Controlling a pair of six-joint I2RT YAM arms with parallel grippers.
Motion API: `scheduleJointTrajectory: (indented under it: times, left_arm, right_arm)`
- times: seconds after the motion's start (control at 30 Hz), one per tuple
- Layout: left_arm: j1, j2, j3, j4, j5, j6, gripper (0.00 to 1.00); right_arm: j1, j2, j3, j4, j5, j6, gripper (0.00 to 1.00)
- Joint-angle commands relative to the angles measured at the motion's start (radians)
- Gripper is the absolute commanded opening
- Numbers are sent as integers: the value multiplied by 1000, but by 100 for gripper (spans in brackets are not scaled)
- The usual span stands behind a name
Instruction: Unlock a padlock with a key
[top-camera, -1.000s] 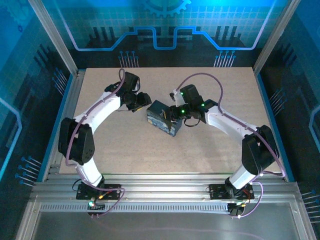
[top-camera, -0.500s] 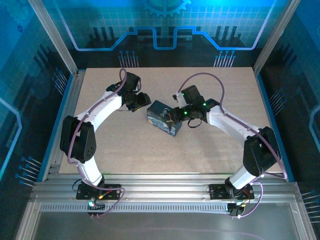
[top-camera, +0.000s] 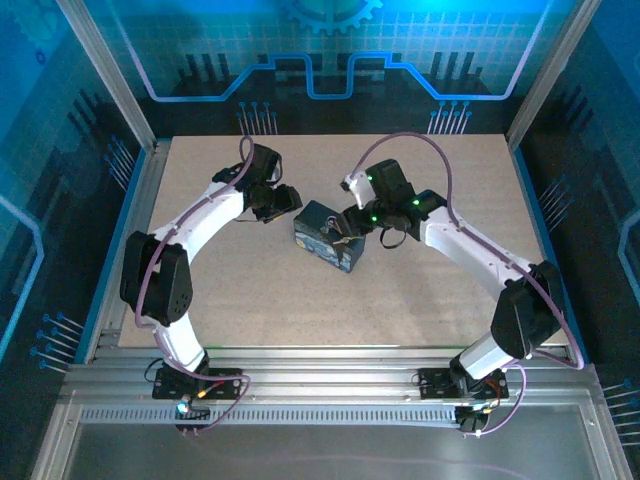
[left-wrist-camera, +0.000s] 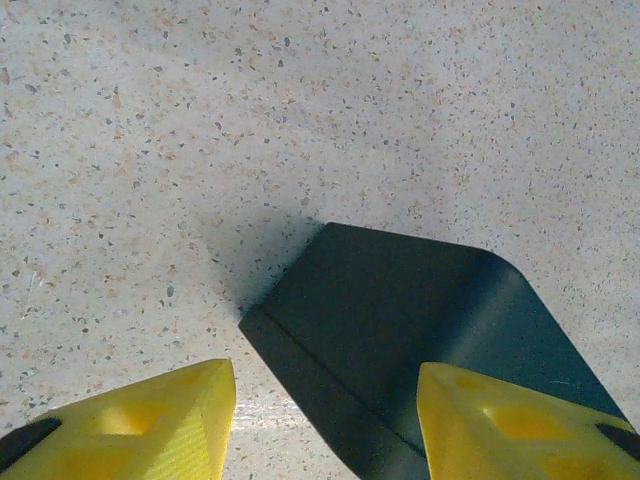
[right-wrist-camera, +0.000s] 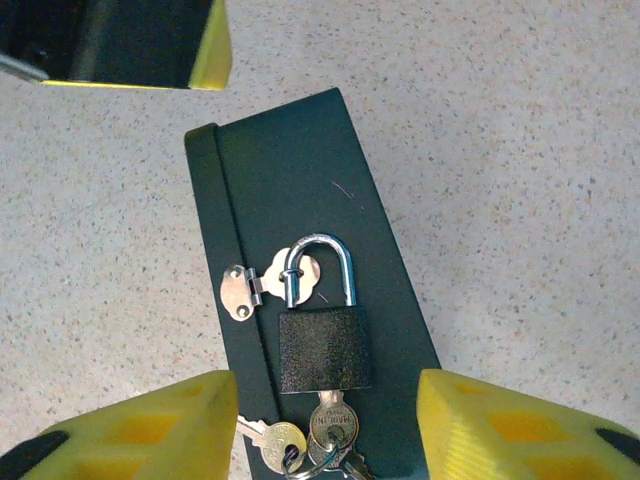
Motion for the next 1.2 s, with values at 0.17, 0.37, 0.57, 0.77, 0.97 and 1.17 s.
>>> scheduleJointTrajectory:
  times: [0.17, 0.37, 0.57, 0.77, 0.97, 1.17]
  left_arm:
    - [-8, -19, 19, -34, -23, 24, 52]
    - [-7, -16, 26, -40, -23, 28, 52]
    - [-7, -17, 29, -43, -24, 29, 52]
    - [-5, -22, 27, -44, -28, 31, 52]
    - [-4, -23, 36, -45, -22, 46, 52]
    - [-4, -18, 45, -49, -12, 53, 51]
  right_arm:
    - [42, 87, 81, -70, -9, -144, 55]
    - [56, 132, 95, -84, 46, -158, 55]
    - [57, 159, 96, -88, 47, -163, 50]
    - [57, 175, 87, -95, 37, -162, 38]
    - [37, 170, 89, -104, -34, -130, 24]
    - [6, 141, 78, -83, -84, -97, 36]
